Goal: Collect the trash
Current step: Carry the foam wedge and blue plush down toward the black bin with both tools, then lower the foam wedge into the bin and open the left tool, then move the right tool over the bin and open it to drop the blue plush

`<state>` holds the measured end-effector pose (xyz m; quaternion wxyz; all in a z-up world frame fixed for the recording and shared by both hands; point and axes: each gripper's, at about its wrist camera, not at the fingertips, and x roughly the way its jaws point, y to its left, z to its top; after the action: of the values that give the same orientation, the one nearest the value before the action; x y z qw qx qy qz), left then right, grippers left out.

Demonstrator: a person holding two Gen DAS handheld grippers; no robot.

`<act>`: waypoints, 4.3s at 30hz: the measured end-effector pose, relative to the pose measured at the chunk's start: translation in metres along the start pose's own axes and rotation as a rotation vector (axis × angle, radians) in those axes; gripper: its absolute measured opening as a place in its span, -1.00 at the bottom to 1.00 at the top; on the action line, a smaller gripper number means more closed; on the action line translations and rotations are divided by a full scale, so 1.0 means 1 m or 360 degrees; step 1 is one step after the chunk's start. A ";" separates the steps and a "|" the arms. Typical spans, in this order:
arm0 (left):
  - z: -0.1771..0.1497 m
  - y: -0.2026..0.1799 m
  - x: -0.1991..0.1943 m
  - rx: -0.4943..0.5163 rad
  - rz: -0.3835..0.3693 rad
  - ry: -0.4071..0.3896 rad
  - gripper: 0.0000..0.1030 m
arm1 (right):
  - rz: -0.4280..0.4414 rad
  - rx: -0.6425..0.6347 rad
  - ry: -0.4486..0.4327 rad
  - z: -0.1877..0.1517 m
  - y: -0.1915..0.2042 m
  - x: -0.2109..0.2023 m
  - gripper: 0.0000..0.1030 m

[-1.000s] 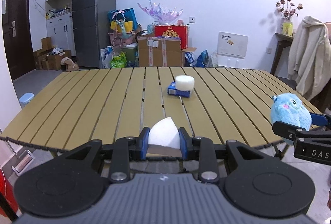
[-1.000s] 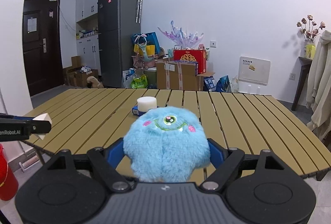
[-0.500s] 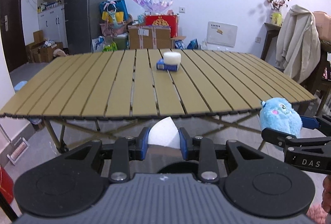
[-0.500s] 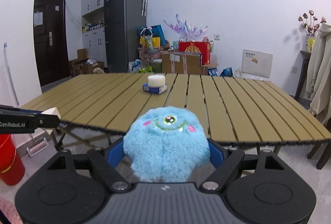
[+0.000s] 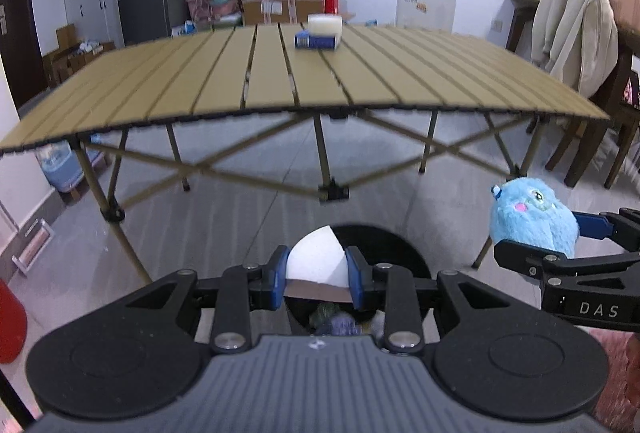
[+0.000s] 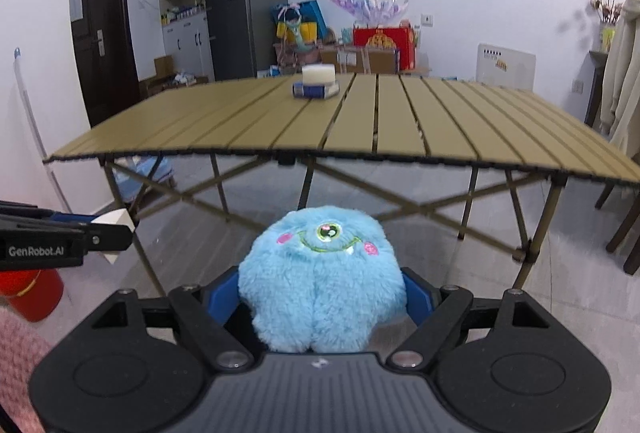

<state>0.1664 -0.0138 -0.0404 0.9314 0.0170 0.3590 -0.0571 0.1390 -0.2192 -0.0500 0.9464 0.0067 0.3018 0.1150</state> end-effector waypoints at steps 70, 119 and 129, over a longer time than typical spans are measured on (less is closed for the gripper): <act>-0.028 -0.008 0.173 -0.0131 0.0199 0.0727 -0.41 | -0.0286 0.0286 0.0600 -0.083 -0.051 0.131 0.58; -0.001 -0.063 0.236 -0.0252 0.0127 0.0875 1.00 | -0.0427 0.0426 0.0549 -0.076 -0.097 0.154 0.59; -0.001 -0.056 0.229 -0.0229 0.0125 0.0860 1.00 | -0.0413 0.0422 0.0575 -0.074 -0.094 0.151 0.59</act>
<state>0.3272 -0.0905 -0.1942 0.8023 -0.0208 0.5965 0.0114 0.2362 -0.2813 -0.2040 0.8748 0.0714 0.4767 -0.0487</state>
